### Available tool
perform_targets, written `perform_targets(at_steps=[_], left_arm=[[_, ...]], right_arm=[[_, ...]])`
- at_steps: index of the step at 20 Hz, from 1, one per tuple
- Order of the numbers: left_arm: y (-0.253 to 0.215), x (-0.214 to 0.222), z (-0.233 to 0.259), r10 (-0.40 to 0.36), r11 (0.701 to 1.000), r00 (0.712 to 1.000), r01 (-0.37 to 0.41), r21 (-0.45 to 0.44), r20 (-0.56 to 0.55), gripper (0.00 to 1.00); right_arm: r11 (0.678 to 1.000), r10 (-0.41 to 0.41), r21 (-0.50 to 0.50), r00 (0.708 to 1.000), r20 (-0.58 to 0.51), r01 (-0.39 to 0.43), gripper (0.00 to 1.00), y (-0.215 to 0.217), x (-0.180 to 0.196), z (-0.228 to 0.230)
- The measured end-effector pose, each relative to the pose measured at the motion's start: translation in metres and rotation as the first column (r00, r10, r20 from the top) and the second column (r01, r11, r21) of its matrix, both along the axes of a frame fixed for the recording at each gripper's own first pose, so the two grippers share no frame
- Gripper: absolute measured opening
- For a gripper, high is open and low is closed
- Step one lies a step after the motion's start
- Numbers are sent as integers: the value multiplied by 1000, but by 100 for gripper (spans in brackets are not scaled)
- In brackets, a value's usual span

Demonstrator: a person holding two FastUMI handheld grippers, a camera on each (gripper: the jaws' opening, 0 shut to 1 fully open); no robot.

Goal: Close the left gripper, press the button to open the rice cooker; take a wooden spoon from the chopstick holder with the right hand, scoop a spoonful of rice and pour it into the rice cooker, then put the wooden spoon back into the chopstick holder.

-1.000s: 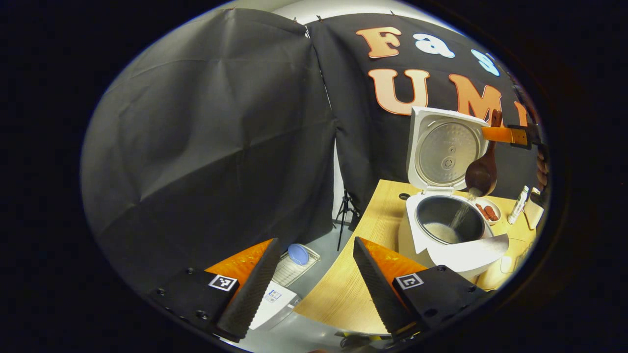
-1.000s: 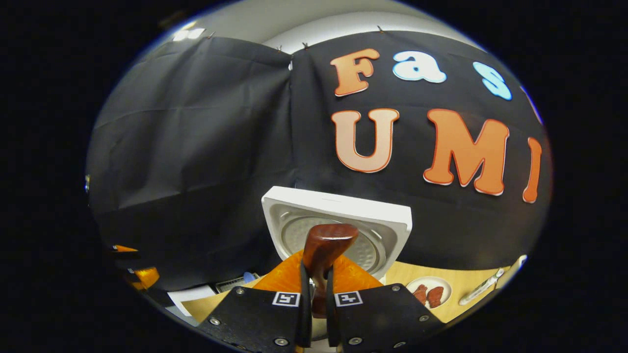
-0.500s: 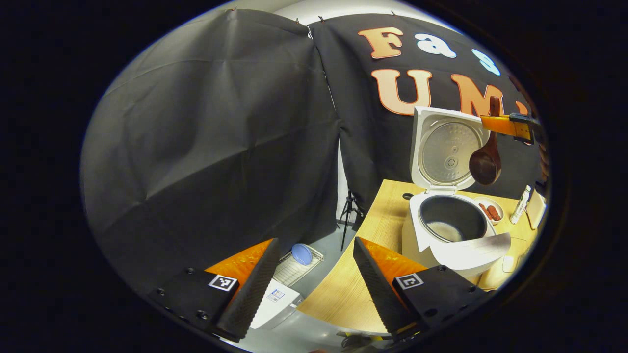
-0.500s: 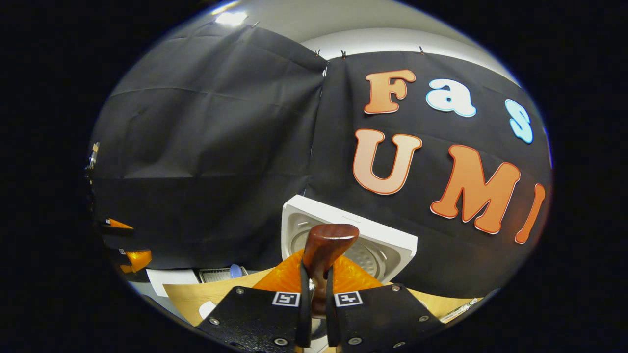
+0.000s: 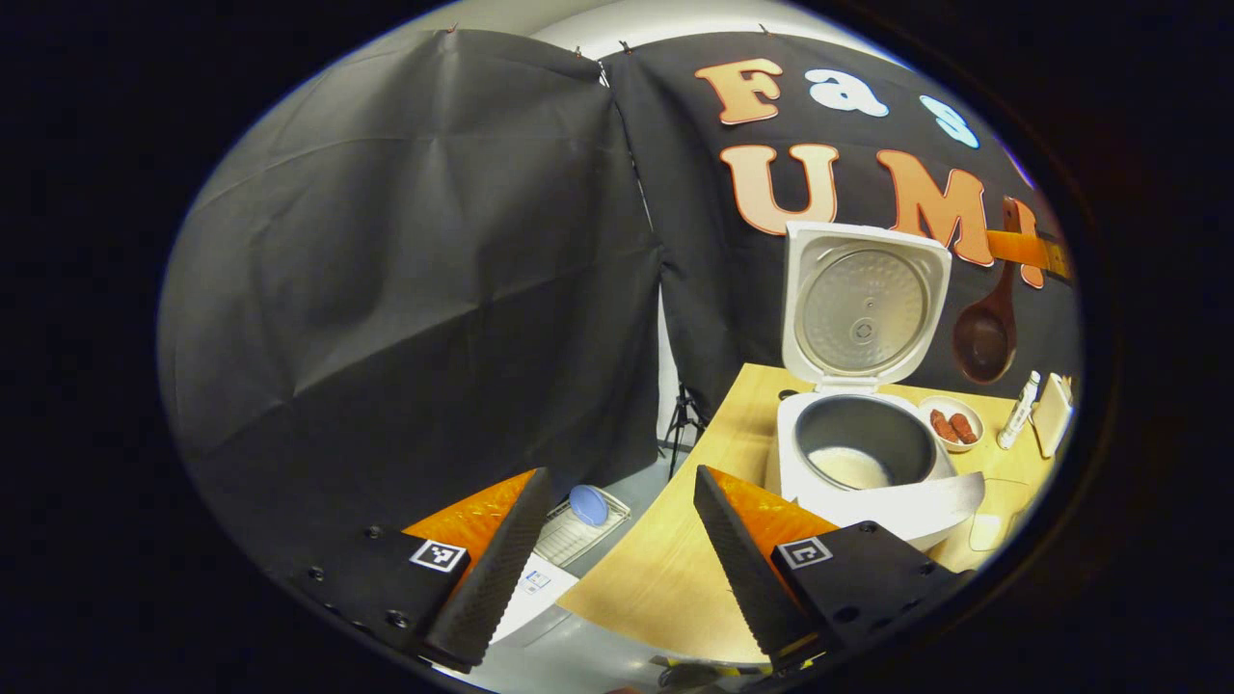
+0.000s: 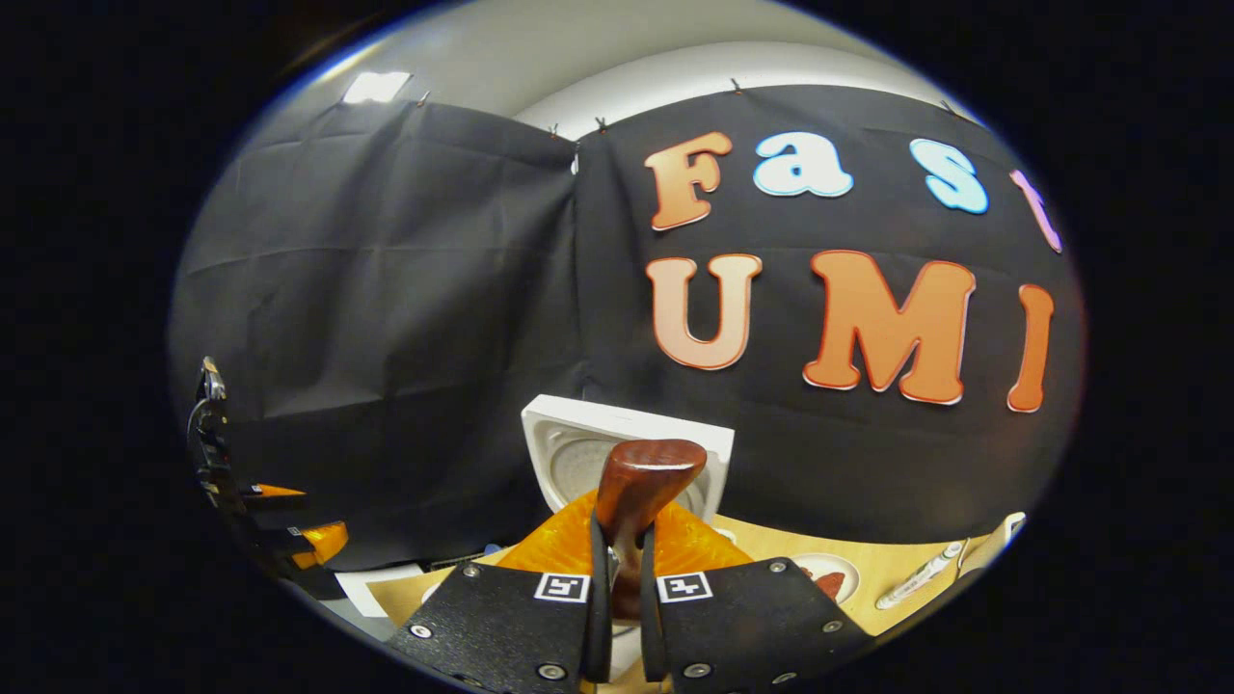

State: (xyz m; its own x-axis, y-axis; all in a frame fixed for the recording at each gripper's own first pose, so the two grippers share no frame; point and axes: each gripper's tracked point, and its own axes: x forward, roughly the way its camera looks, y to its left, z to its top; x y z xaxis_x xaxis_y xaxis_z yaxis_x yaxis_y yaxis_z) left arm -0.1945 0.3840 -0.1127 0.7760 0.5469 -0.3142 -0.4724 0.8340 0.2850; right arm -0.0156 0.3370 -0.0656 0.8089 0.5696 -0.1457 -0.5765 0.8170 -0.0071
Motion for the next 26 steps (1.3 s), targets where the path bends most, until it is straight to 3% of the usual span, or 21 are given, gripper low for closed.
perform_targets(at_steps=[4, 7, 15, 21, 26], left_arm=[[-54, 19, -2, -70, 998, 998, 70, -1, 4, 98], [-98, 36, -5, -130, 992, 992, 130, -8, 1, 100], [-163, 60, -20, -193, 981, 980, 193, -3, -51, 99], [-190, 60, -29, -184, 983, 980, 184, -9, -80, 99], [-202, 62, -23, -167, 986, 983, 168, 7, -74, 100]], right_arm=[[990, -137, -33, 990, -40, 136, 12, -91, -2, -23], [968, -249, -35, 965, -86, 247, 12, -163, -14, -58], [850, -527, -93, 829, -190, 519, 12, -322, -34, -109], [783, -620, -141, 739, -262, 606, 12, -395, -51, -156], [781, -612, -88, 731, -301, 618, 12, -411, -54, -180]])
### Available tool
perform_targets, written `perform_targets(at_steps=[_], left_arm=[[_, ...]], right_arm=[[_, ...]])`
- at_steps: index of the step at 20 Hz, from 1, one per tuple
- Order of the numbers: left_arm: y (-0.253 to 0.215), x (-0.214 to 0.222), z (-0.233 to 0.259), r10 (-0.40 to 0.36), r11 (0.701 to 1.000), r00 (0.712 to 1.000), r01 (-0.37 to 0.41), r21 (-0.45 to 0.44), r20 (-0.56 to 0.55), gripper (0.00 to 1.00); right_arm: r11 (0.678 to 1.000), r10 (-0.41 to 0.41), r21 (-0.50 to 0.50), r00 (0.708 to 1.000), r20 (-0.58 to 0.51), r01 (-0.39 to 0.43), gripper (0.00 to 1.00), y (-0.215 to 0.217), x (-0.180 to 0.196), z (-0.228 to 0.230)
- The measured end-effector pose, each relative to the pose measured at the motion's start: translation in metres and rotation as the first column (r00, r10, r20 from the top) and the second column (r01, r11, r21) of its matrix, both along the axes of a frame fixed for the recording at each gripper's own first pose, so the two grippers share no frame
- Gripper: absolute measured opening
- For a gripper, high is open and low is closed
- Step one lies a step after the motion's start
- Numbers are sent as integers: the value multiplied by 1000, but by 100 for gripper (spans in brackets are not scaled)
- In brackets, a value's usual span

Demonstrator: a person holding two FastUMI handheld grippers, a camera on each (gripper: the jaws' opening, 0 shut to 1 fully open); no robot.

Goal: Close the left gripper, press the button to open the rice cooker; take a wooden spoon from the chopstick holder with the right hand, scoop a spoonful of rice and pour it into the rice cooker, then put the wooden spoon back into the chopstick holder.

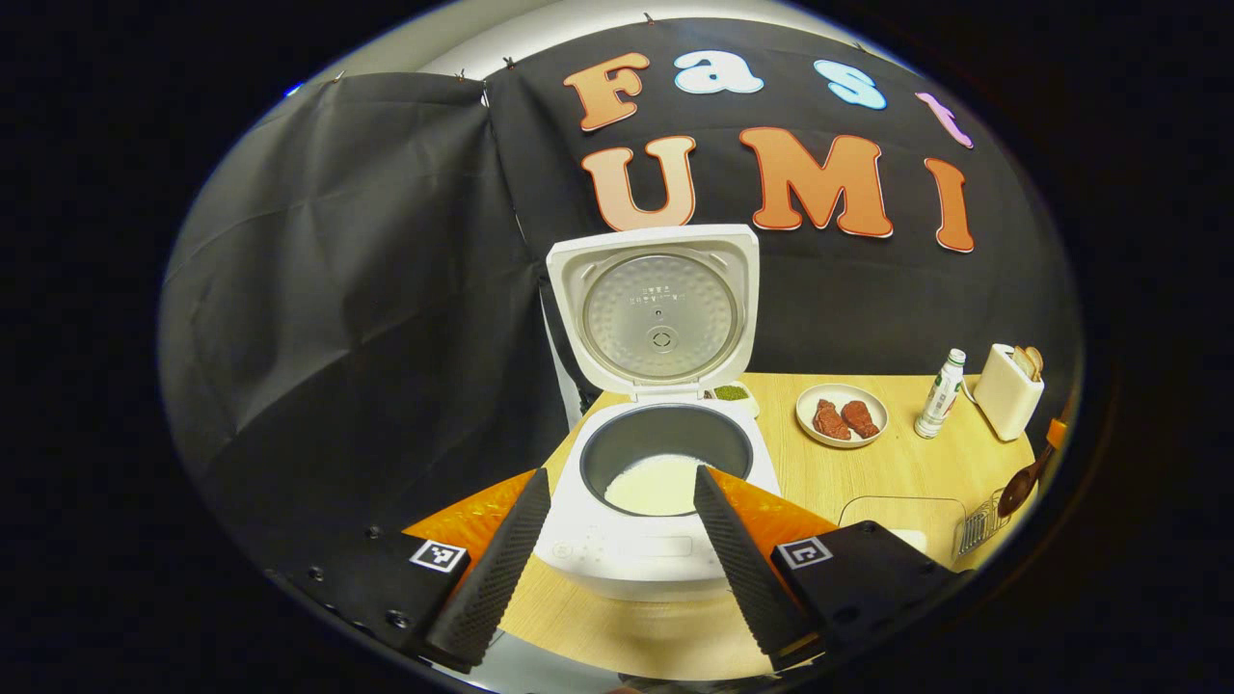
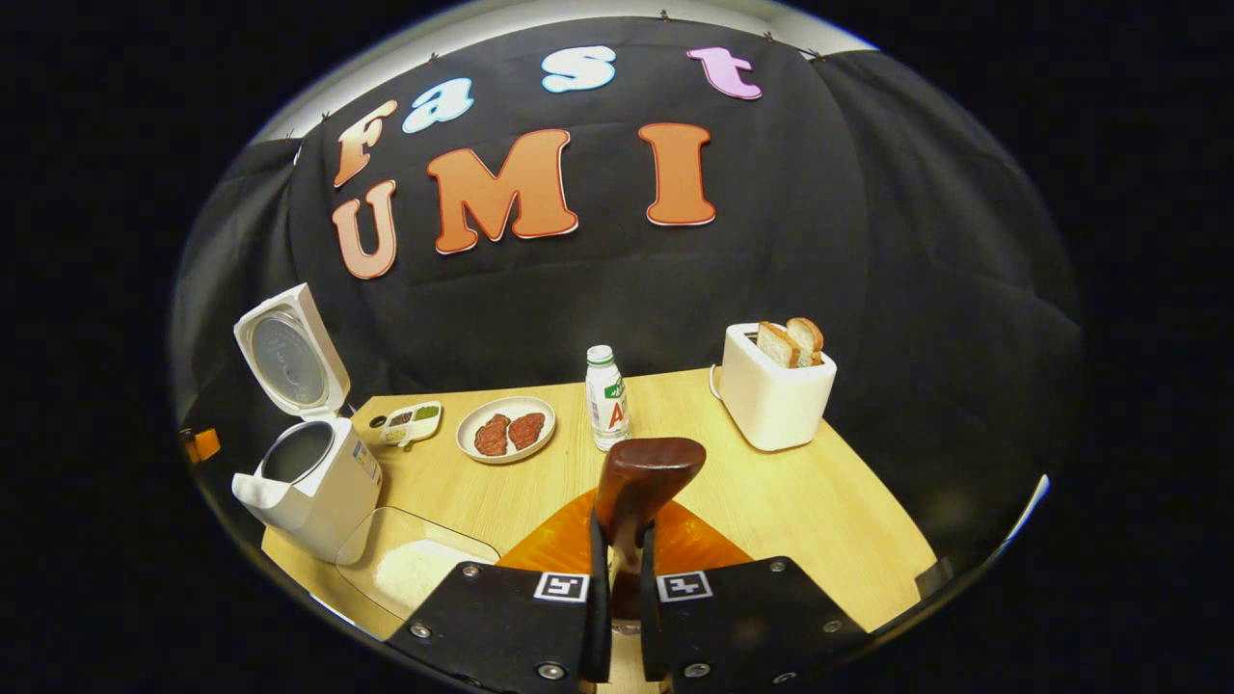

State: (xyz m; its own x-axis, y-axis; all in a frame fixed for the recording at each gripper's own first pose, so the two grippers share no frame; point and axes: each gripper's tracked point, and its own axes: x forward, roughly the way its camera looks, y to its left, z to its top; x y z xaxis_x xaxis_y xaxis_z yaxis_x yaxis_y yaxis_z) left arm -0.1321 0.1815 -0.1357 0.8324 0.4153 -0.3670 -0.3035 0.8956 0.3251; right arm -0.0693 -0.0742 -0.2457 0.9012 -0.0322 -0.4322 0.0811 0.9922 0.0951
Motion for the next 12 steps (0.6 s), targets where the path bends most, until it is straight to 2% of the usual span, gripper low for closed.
perform_targets(at_steps=[2, 6, 9, 12], left_arm=[[-3, 1, 10, 8, 1000, 1000, -8, 11, 21, 99], [-3, 8, 30, 17, 999, 998, -19, 41, 63, 99], [-7, 33, 65, -27, 998, 993, 21, 60, 115, 98], [-17, 65, 115, -76, 997, 975, 72, 27, 210, 100]], right_arm=[[1000, -13, 28, 1000, 15, 12, 12, -4, 5, -11], [994, -39, 98, 999, -21, 41, 12, -10, 3, -42], [985, -74, 151, 994, -86, 86, 14, -15, -1, -64], [981, -114, 139, 984, -137, 133, 18, -28, -16, -85]])
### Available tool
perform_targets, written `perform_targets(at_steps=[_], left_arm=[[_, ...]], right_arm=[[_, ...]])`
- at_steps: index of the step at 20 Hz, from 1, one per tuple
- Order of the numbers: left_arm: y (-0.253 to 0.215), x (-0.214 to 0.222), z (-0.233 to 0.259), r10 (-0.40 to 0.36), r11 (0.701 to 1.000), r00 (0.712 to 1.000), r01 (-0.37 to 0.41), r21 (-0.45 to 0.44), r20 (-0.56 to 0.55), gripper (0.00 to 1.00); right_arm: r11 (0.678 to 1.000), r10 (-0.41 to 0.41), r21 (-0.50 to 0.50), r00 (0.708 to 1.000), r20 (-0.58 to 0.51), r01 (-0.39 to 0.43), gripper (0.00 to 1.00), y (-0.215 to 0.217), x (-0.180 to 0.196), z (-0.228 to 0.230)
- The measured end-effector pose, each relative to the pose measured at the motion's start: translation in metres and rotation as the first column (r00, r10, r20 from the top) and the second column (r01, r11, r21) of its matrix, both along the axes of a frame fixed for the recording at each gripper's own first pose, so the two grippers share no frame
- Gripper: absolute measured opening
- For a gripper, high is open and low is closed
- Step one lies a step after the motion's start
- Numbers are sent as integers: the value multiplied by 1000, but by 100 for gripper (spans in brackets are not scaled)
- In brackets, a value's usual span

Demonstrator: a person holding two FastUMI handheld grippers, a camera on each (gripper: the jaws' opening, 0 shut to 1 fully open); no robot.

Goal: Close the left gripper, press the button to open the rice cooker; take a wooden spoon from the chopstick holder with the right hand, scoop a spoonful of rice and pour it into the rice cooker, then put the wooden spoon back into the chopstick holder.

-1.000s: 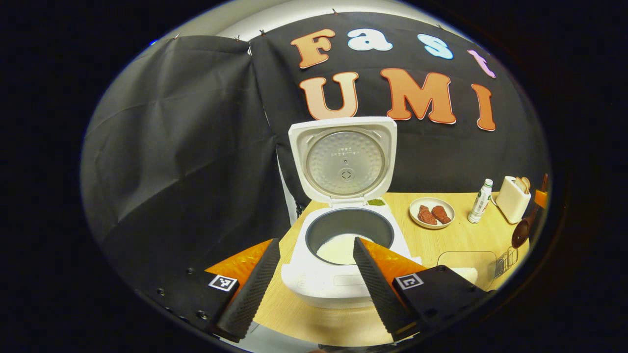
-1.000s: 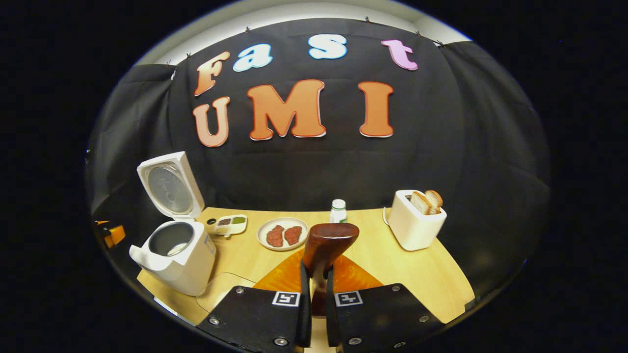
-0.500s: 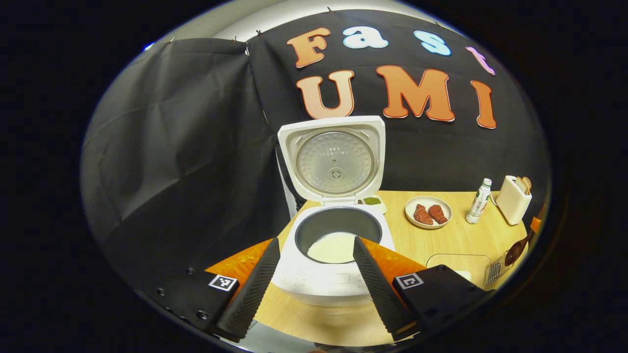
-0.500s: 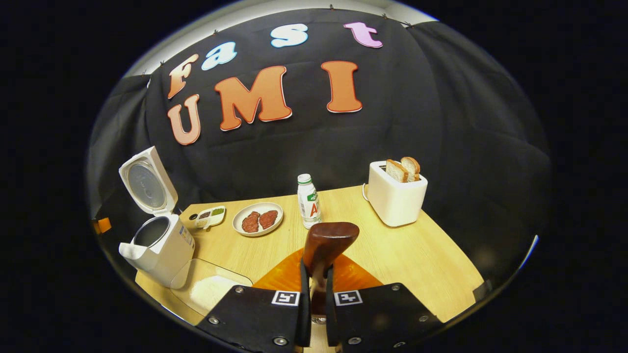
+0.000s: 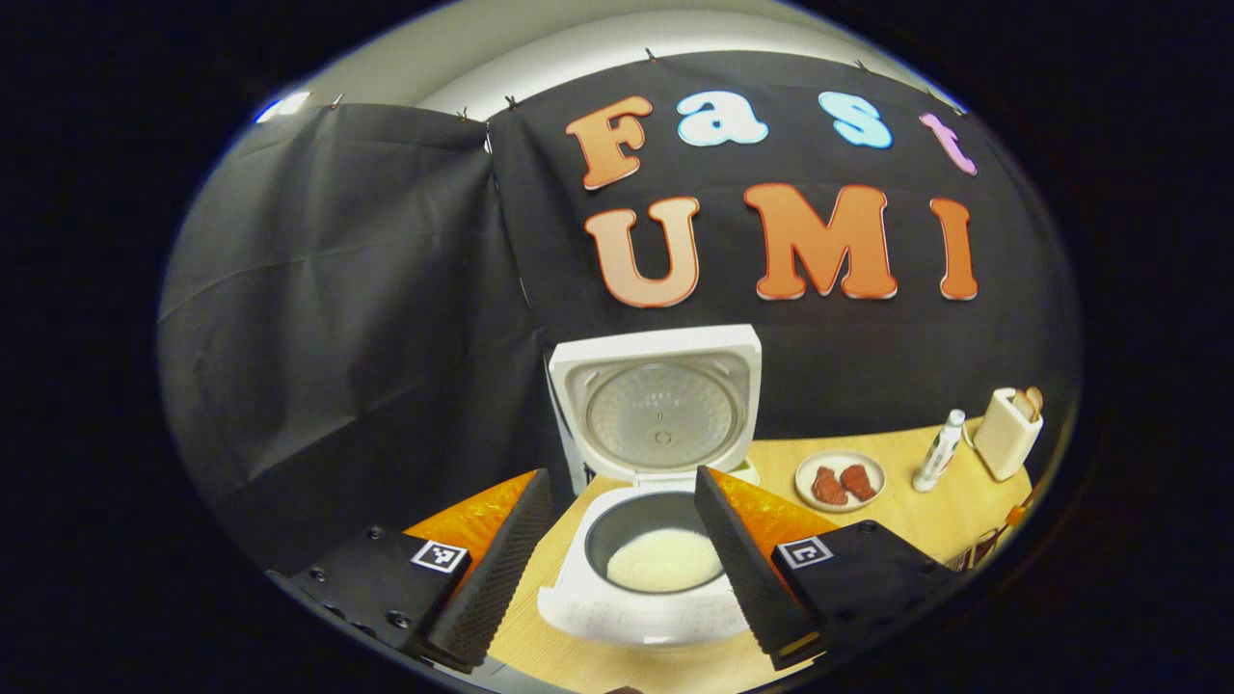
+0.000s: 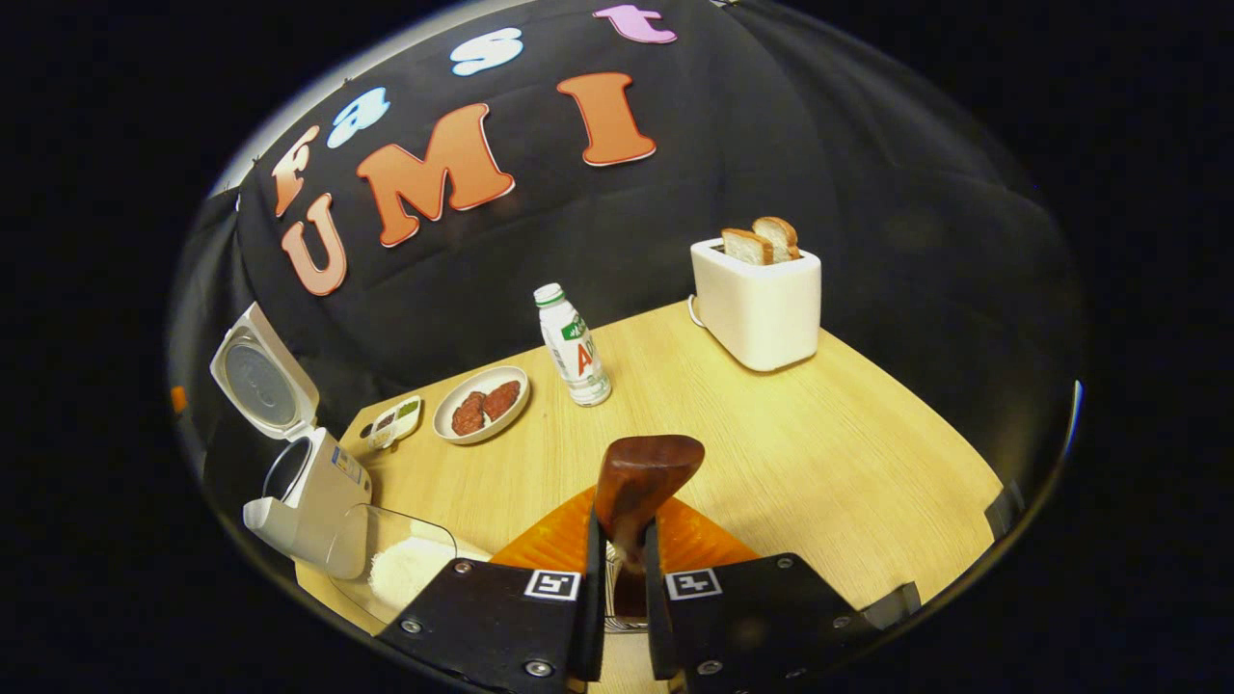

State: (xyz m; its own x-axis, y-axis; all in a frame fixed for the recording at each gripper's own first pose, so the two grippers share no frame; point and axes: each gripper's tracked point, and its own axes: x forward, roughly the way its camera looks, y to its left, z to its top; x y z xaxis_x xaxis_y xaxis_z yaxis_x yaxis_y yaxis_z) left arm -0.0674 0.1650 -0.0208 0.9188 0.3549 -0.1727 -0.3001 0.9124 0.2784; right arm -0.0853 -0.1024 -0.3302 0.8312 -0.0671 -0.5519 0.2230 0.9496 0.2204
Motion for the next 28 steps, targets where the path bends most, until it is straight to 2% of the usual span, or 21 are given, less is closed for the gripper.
perform_targets(at_steps=[3, 4, 6, 7, 8, 10, 11, 12, 13, 16, 20, 23, 26, 27, 28], left_arm=[[6, 36, 36, -42, 999, 997, 42, 2, 70, 98], [8, 48, 43, -55, 998, 995, 56, -11, 80, 100], [7, 71, 63, -89, 994, 991, 95, -61, 100, 100], [8, 82, 72, -103, 990, 989, 112, -81, 111, 97], [7, 94, 77, -124, 986, 987, 133, -97, 100, 98], [9, 120, 92, -138, 982, 985, 150, -118, 100, 98], [11, 134, 98, -136, 980, 985, 149, -132, 102, 99], [14, 149, 99, -135, 977, 987, 148, -152, 91, 98], [17, 161, 97, -124, 975, 989, 136, -178, 75, 97], [20, 193, 58, -113, 951, 992, 91, -295, -59, 98], [28, 227, 22, -96, 944, 980, 34, -327, -176, 98], [43, 235, -9, -29, 962, 950, -57, -267, -311, 98], [52, 241, -13, 5, 979, 932, -77, -187, -362, 99], [57, 238, -20, 23, 987, 908, -86, -132, -418, 100], [56, 234, -27, 6, 991, 896, -66, -120, -443, 100]], right_arm=[[1000, -26, 2, 1000, 15, 26, 23, -6, -3, 12], [999, -33, -13, 999, 11, 33, 26, -10, -6, 17], [998, -53, -46, 999, 11, 53, 40, -20, -14, 33], [996, -69, -59, 997, 21, 70, 51, -23, -4, 49], [994, -85, -64, 995, 44, 87, 49, -27, -6, 64], [991, -103, -76, 991, 89, 110, 69, -32, -8, 91], [989, -111, -90, 988, 109, 121, 75, -36, -11, 105], [986, -116, -103, 985, 127, 130, 72, -39, -14, 118], [984, -121, -114, 982, 144, 138, 81, -40, -17, 129], [975, -134, -150, 973, 189, 163, 84, -45, -30, 160], [967, -151, -170, 963, 222, 191, 86, -48, -44, 186], [951, -175, -207, 951, 256, 231, 86, -57, -54, 197], [951, -179, -203, 951, 253, 233, 86, -52, -60, 194], [952, -183, -198, 951, 249, 235, 86, -52, -59, 193], [952, -187, -192, 949, 253, 239, 86, -50, -56, 193]])
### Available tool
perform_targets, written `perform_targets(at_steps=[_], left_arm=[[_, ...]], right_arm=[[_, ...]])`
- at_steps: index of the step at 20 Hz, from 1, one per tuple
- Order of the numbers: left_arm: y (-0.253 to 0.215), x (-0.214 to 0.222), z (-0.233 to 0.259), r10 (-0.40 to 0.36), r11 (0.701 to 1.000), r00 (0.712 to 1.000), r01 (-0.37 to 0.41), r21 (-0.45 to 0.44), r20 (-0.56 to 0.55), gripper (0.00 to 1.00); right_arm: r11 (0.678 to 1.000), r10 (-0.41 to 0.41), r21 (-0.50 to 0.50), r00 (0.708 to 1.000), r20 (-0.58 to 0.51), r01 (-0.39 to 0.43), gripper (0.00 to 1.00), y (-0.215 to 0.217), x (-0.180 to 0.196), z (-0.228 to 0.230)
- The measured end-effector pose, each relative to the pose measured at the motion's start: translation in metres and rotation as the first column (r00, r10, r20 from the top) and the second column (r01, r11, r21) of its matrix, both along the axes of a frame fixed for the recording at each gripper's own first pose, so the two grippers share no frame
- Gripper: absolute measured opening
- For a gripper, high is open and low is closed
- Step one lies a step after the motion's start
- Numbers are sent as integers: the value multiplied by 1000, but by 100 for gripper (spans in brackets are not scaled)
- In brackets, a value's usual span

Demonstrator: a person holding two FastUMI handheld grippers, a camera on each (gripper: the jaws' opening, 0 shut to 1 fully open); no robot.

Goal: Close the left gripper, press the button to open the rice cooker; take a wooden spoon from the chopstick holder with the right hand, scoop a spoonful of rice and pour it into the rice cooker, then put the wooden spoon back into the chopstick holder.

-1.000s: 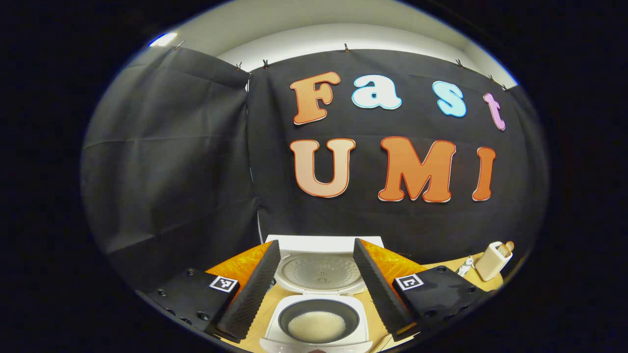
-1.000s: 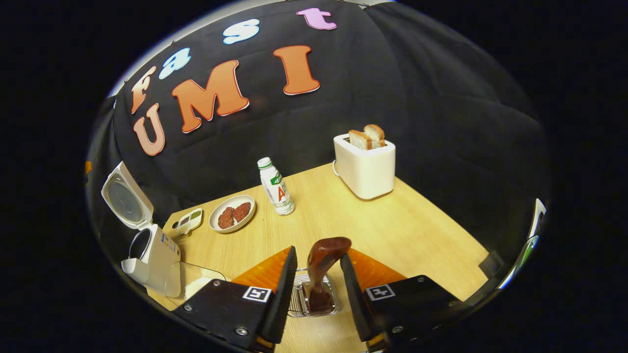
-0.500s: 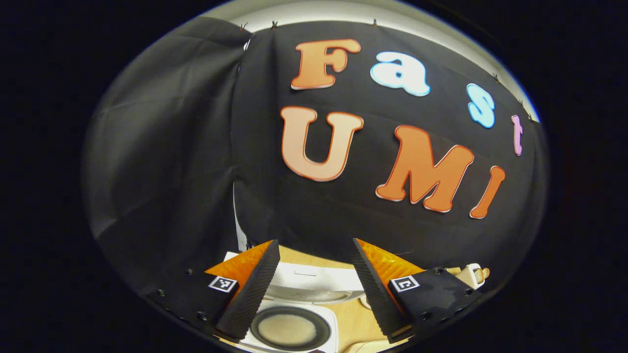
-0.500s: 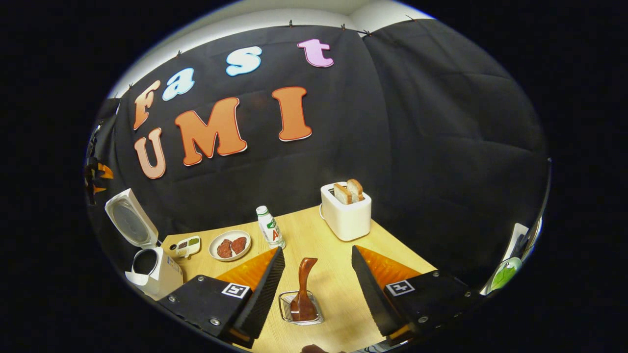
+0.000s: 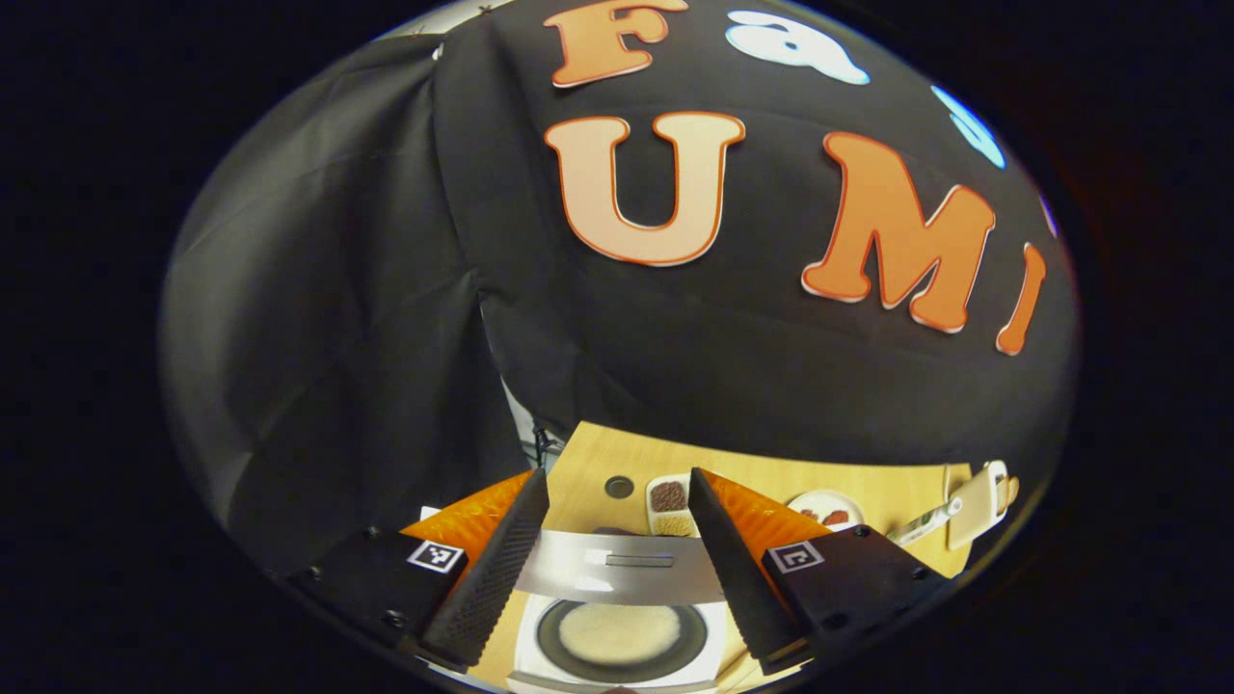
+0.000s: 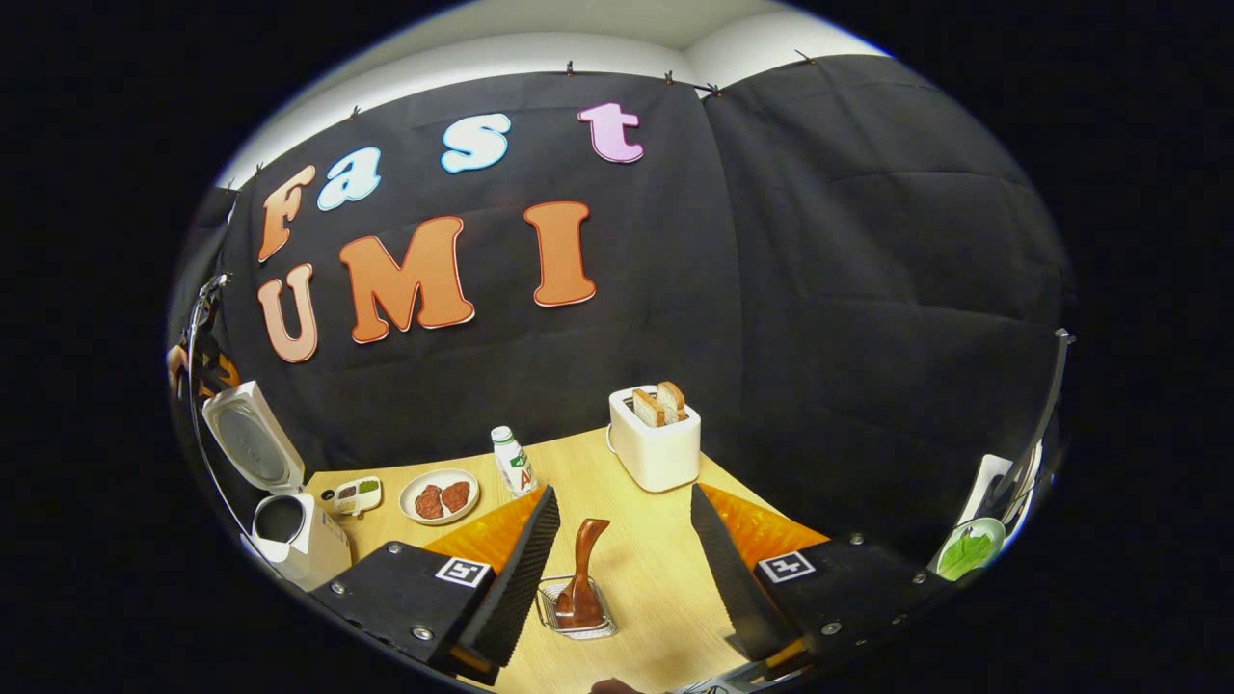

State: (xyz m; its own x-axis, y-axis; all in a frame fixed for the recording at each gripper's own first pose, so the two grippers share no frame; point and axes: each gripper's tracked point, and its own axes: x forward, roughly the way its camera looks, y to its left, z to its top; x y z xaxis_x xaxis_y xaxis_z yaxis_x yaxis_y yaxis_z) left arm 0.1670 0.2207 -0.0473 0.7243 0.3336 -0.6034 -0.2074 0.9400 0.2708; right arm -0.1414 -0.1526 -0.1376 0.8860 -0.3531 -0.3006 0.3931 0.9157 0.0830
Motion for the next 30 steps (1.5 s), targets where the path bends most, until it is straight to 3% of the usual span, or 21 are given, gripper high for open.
perform_targets(at_steps=[2, 4, 6, 8, 12, 18, 19, 20, 21, 22, 24, 27, 30], left_arm=[[-19, -19, -24, -42, 996, 993, 33, -86, -111, 99], [-21, -49, -51, -44, 987, 973, 7, -160, -226, 99], [-16, -77, -68, -29, 988, 955, -18, -155, -295, 99], [-21, -101, -78, -57, 992, 946, 17, -129, -320, 96], [-29, -159, -124, -70, 993, 899, 24, -112, -433, 96], [-23, -206, -189, 23, 978, 862, -125, -169, -507, 97], [-22, -196, -185, 10, 982, 892, -94, -164, -452, 97], [-23, -204, -190, 16, 982, 874, -106, -158, -486, 98], [-25, -197, -187, 8, 984, 895, -86, -156, -447, 99], [-27, -201, -189, 15, 983, 890, -97, -157, -456, 100], [-26, -200, -188, 3, 985, 912, -74, -155, -411, 100], [-20, -188, -176, -12, 996, 967, -11, -86, -256, 100], [-34, -174, -133, -61, 997, 996, 57, -56, -64, 98]], right_arm=[[1000, 10, 7, 1000, 20, -10, 86, 7, 7, 2], [999, 39, 9, 999, 30, -39, 86, 20, 15, 3], [997, 79, 9, 997, 26, -79, 86, 33, 25, 2], [993, 118, 5, 993, 23, -119, 86, 43, 33, -3], [980, 198, 9, 980, 21, -199, 86, 74, 53, -5], [954, 301, -11, 954, -17, -301, 86, 110, 68, -18], [951, 309, -10, 951, -24, -309, 86, 115, 70, -20], [947, 321, -5, 947, -27, -322, 86, 121, 71, -21], [944, 329, -2, 944, -29, -330, 86, 125, 72, -22], [940, 341, 0, 940, -28, -341, 86, 130, 73, -21], [933, 359, -13, 933, -15, -359, 86, 138, 77, -15], [913, 406, -48, 913, 35, -405, 86, 156, 82, 0], [901, 429, -120, 898, 96, -417, 86, 167, 88, 23]])
